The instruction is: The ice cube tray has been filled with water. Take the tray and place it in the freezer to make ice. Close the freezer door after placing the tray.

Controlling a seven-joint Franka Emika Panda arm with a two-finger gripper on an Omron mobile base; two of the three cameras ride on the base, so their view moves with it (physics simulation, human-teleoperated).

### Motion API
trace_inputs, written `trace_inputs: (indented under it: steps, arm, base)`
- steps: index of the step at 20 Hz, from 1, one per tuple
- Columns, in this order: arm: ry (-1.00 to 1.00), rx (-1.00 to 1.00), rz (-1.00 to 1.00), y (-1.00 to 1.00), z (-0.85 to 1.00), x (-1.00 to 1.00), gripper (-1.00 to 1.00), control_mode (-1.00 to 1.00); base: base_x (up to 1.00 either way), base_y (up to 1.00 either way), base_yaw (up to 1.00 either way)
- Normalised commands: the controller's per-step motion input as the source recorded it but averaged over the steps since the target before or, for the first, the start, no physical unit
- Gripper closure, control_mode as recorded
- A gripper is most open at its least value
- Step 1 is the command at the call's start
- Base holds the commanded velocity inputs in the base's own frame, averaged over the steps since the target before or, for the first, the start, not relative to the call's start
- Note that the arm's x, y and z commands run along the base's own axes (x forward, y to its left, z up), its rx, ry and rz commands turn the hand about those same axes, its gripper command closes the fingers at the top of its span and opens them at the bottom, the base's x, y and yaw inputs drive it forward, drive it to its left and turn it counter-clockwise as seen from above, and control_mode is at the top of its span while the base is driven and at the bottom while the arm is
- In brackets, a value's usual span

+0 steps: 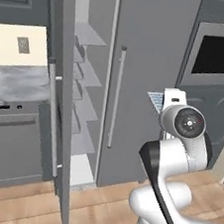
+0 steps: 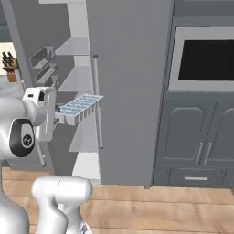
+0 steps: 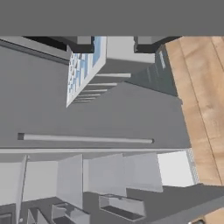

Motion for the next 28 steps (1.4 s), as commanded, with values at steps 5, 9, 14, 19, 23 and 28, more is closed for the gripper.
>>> trace_inputs:
  steps: [5,9,14,19,23,28]
  arm:
    - [0.0,0.0,0.0,0.0,0.0,0.0,1.0,1.0]
    - [0.0,0.0,0.0,0.0,0.0,0.0,1.0,1.0]
    - [0.0,0.0,0.0,0.0,0.0,0.0,1.0,1.0]
    - [0.0,0.0,0.0,0.0,0.0,0.0,1.0,1.0]
    - [0.0,0.0,0.0,0.0,0.0,0.0,1.0,1.0]
    - [0.0,0.0,0.0,0.0,0.0,0.0,1.0,1.0]
  base:
    - [0.0,-0.29,0.42]
    - [0.0,-0.18,0.4]
    - [0.0,-0.33,0.28]
    - [0.0,-0.53,0.13]
    - [0.0,-0.48,0.07]
    - [0.33,-0.09,0.09]
